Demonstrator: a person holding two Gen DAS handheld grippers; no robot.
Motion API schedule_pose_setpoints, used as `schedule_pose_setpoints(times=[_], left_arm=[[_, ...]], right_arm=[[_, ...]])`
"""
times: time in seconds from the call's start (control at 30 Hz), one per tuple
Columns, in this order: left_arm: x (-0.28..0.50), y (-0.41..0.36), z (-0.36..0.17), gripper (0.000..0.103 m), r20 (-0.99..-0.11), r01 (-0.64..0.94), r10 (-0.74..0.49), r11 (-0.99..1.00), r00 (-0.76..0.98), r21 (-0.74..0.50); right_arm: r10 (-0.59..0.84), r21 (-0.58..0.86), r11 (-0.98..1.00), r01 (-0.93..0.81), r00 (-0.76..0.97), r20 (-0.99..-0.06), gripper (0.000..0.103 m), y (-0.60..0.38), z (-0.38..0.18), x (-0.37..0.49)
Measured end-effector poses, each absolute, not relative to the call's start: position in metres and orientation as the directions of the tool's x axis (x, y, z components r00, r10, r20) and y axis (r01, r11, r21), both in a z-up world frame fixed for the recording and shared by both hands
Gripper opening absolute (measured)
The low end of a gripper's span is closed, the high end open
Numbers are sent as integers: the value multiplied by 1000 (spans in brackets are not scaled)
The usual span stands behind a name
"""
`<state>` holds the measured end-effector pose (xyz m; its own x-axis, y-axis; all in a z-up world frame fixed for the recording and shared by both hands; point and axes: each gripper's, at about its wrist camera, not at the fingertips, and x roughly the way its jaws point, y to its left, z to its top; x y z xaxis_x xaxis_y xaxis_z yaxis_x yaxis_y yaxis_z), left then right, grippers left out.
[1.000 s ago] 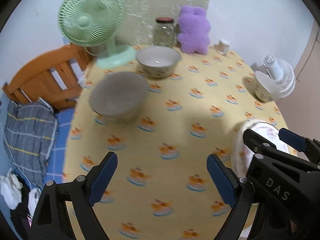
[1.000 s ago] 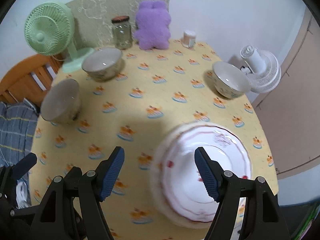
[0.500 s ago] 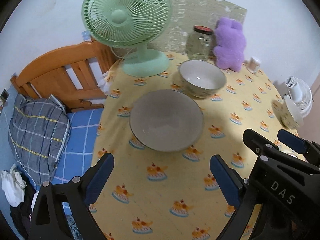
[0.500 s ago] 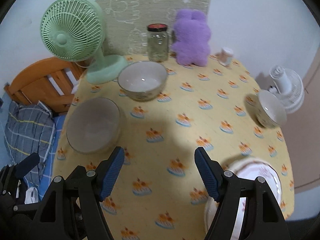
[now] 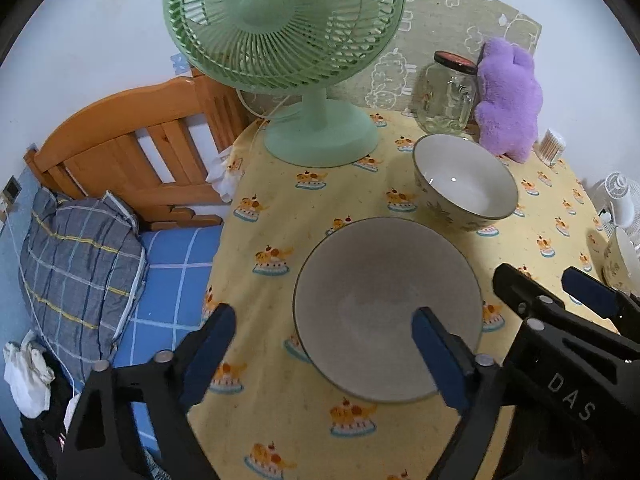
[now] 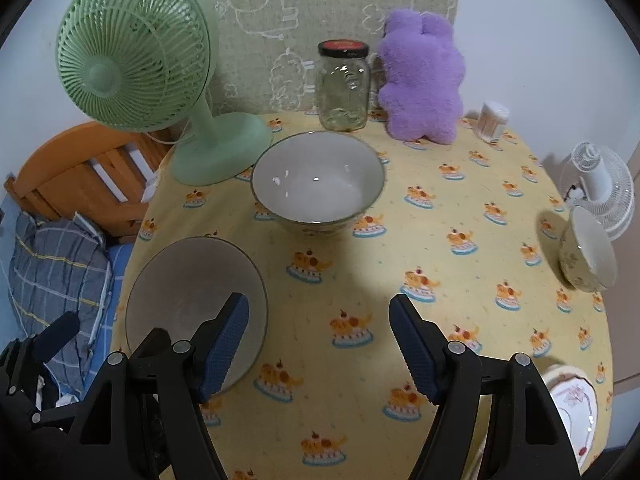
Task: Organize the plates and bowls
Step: 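Move both grippers toward the large grey-lined bowl, then grasp the rim of the large bowl with both grippers, then lift the large bowl with both grippers and carry it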
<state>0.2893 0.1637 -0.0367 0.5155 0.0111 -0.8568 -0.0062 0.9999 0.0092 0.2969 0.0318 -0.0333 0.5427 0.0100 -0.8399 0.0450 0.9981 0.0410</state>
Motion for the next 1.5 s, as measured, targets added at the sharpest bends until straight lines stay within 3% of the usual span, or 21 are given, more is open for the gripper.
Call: schedule_pose_setpoints(times=[0.17, 0.27, 0.43, 0.67, 1.5], left_arm=[[303, 167, -50, 79, -864, -15, 14, 1000, 504, 7], [309, 167, -58, 67, -871, -18, 13, 1000, 491, 4], [316, 166, -66, 47, -883, -10, -14, 1000, 469, -21], [319, 163, -70, 39, -887, 6, -4, 1000, 462, -2], [275, 145, -43, 36, -890, 43, -42, 999, 455, -25]], right_arm=[[27, 47, 999, 24, 533, -846, 74, 39, -47, 313], [36, 55, 998, 22, 528, -849, 58, 42, -53, 319], [65, 85, 996, 17, 492, -868, 42, 44, -65, 330], [124, 122, 992, -35, 467, -875, 16, 53, -71, 334], [67, 83, 996, 16, 458, -887, 16, 42, -43, 286]])
